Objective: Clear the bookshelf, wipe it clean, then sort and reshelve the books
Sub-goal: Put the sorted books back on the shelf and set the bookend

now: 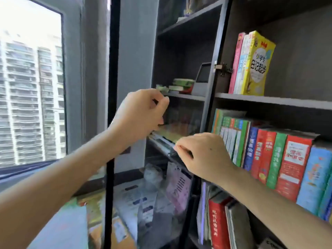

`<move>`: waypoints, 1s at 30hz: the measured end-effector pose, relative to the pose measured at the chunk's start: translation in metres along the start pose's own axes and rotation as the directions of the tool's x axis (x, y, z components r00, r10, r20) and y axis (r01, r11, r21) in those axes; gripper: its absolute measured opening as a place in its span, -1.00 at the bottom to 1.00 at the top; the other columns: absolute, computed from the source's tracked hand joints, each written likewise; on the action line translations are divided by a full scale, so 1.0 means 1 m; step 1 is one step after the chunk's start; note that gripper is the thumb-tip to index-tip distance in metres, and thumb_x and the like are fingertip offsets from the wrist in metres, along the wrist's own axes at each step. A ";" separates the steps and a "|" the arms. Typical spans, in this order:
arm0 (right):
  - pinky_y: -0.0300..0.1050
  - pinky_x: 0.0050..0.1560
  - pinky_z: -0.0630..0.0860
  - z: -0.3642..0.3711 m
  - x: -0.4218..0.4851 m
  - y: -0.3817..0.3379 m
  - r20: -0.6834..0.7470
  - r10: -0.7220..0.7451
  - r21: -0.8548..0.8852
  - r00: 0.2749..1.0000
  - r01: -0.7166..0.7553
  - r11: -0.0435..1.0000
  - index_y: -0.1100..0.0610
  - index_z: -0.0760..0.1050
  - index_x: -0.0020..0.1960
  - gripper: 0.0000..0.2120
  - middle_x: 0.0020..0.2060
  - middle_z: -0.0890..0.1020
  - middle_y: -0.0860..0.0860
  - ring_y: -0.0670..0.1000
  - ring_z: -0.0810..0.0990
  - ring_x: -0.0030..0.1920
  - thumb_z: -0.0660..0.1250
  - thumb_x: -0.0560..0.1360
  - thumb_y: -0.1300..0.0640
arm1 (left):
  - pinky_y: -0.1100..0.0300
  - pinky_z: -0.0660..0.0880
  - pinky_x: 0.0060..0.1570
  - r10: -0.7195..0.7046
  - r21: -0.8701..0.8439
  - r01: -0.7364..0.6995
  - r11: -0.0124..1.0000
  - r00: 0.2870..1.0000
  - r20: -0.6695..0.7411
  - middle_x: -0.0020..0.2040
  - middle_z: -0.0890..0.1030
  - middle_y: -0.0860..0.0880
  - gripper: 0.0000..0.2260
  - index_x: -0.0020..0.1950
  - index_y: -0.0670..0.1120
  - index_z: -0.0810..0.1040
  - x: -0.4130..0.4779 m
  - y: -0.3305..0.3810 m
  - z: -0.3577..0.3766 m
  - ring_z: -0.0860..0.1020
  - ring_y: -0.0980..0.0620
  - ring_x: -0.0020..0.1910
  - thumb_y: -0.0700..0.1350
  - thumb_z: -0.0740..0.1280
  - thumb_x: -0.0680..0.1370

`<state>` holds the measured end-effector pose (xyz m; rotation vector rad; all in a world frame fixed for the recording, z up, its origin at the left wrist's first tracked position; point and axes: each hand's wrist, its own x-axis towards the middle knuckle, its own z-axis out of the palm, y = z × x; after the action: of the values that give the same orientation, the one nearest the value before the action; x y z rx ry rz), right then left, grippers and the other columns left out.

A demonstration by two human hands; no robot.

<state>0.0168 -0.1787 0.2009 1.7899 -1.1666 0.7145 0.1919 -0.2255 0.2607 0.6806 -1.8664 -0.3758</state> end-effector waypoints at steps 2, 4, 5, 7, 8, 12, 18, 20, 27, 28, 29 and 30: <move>-0.15 -0.49 0.36 0.012 -0.002 -0.043 0.014 -0.044 0.103 0.999 0.042 0.994 0.08 0.46 -0.40 -0.68 -0.58 0.41 -0.07 0.03 0.41 -0.53 0.20 0.50 0.03 | 0.21 0.44 -0.39 -0.073 0.002 0.073 0.997 0.997 -0.039 -0.40 0.65 0.02 -0.84 -0.19 0.13 0.50 -0.031 -0.022 -0.031 0.61 0.03 -0.45 0.01 0.26 0.59; -0.14 -0.49 0.38 0.026 -0.002 -0.090 0.013 -0.088 0.229 0.996 0.083 0.970 0.08 0.51 -0.38 -0.69 -0.56 0.47 -0.06 0.02 0.43 -0.52 0.20 0.50 0.04 | 0.22 0.38 -0.42 -0.130 0.033 0.134 0.990 0.987 -0.094 -0.41 0.65 0.03 -0.86 -0.15 0.13 0.51 -0.064 -0.047 -0.069 0.61 0.00 -0.46 -0.02 0.26 0.60; -0.16 -0.50 0.38 0.033 0.000 -0.115 0.012 -0.109 0.300 0.994 0.101 0.949 0.08 0.51 -0.39 -0.69 -0.56 0.47 -0.06 0.01 0.43 -0.53 0.21 0.50 0.05 | 0.23 0.37 -0.44 -0.171 0.048 0.179 0.983 0.977 -0.130 -0.42 0.65 0.02 -0.87 -0.12 0.12 0.53 -0.081 -0.059 -0.091 0.60 -0.01 -0.47 -0.05 0.26 0.60; -0.19 -0.51 0.38 0.047 0.004 -0.161 0.016 -0.135 0.422 0.991 0.116 0.899 0.09 0.51 -0.39 -0.68 -0.56 0.48 -0.06 0.01 0.44 -0.54 0.20 0.49 0.04 | 0.24 0.41 -0.46 -0.243 0.102 0.265 0.959 0.951 -0.193 -0.41 0.65 -0.02 -0.92 -0.01 0.04 0.55 -0.111 -0.082 -0.131 0.59 0.02 -0.48 -0.07 0.26 0.60; -0.20 -0.52 0.38 0.055 0.006 -0.181 0.020 -0.139 0.465 0.990 0.114 0.878 0.09 0.52 -0.39 -0.68 -0.56 0.48 -0.07 0.01 0.45 -0.54 0.19 0.49 0.03 | 0.25 0.45 -0.45 -0.279 0.125 0.309 0.943 0.936 -0.214 -0.39 0.65 -0.04 -0.91 0.03 0.00 0.55 -0.124 -0.094 -0.147 0.58 0.04 -0.49 -0.08 0.26 0.60; -0.18 -0.50 0.44 0.094 0.014 -0.258 0.114 -0.121 0.610 0.986 0.027 0.792 0.07 0.55 -0.35 -0.66 -0.54 0.53 -0.07 0.02 0.51 -0.51 0.15 0.49 -0.02 | 0.28 0.47 -0.51 -0.428 0.199 0.504 0.840 0.842 -0.328 -0.34 0.65 -0.07 -0.90 0.07 -0.05 0.54 -0.171 -0.164 -0.205 0.58 0.06 -0.51 -0.10 0.26 0.60; -0.10 -0.12 0.49 0.172 0.026 -0.336 0.492 -0.086 0.639 0.866 -0.293 0.711 0.07 0.63 -0.07 -0.78 -0.20 0.69 0.00 0.07 0.62 -0.12 0.24 0.57 0.02 | 0.05 0.62 -0.20 -0.694 0.227 0.793 0.566 0.607 -0.387 -0.36 0.65 -0.11 -0.81 -0.17 -0.14 0.60 -0.247 -0.315 -0.261 0.65 -0.12 -0.32 -0.09 0.25 0.54; -0.11 -0.10 0.46 0.211 0.033 -0.365 0.582 -0.066 0.619 0.811 -0.388 0.683 0.08 0.64 -0.08 -0.79 -0.20 0.68 -0.01 0.04 0.61 -0.11 0.26 0.56 0.04 | 0.07 0.58 -0.11 -0.749 0.240 0.866 0.439 0.500 -0.435 -0.34 0.65 -0.14 -0.77 -0.27 -0.14 0.59 -0.271 -0.378 -0.286 0.65 -0.15 -0.22 -0.08 0.24 0.49; -0.09 -0.12 0.53 0.341 0.042 -0.478 0.823 -0.086 0.467 0.562 -0.583 0.664 0.10 0.59 -0.01 -0.80 -0.12 0.66 0.01 0.03 0.59 -0.09 0.25 0.57 0.02 | 0.07 0.36 -0.24 -0.932 0.327 0.944 0.038 0.152 -0.330 -0.18 0.57 -0.37 -0.61 -0.44 -0.16 0.34 -0.380 -0.546 -0.327 0.58 -0.28 -0.04 -0.06 0.26 0.56; -0.11 -0.10 0.52 0.364 0.043 -0.501 0.850 -0.093 0.437 0.518 -0.597 0.672 0.08 0.58 0.03 -0.80 -0.07 0.65 0.00 0.02 0.59 -0.05 0.25 0.57 0.00 | 0.08 0.37 -0.22 -0.944 0.317 0.949 -0.001 0.104 -0.313 -0.19 0.57 -0.35 -0.62 -0.42 -0.15 0.35 -0.394 -0.573 -0.334 0.58 -0.27 -0.04 -0.05 0.26 0.57; -0.10 -0.07 0.53 0.375 0.041 -0.514 0.872 -0.085 0.406 0.482 -0.616 0.675 0.08 0.57 0.07 -0.79 -0.04 0.65 0.01 0.03 0.60 -0.03 0.25 0.57 -0.01 | 0.08 0.39 -0.19 -0.952 0.308 0.951 -0.029 0.068 -0.297 -0.17 0.60 -0.32 -0.63 -0.39 -0.15 0.38 -0.404 -0.588 -0.336 0.59 -0.25 -0.03 -0.02 0.26 0.57; -0.06 -0.04 0.54 0.386 0.040 -0.527 0.889 -0.075 0.382 0.452 -0.641 0.666 0.09 0.57 0.10 -0.77 -0.02 0.66 0.03 0.05 0.60 -0.01 0.24 0.57 0.00 | 0.09 0.41 -0.15 -0.962 0.293 0.955 -0.046 0.037 -0.271 -0.12 0.62 -0.32 -0.64 -0.35 -0.17 0.41 -0.410 -0.601 -0.337 0.59 -0.23 -0.01 0.01 0.25 0.57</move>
<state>0.5195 -0.4348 -0.1306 2.7900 -2.1848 0.4332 0.7816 -0.4280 -0.2427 2.3759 -1.0631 -0.8983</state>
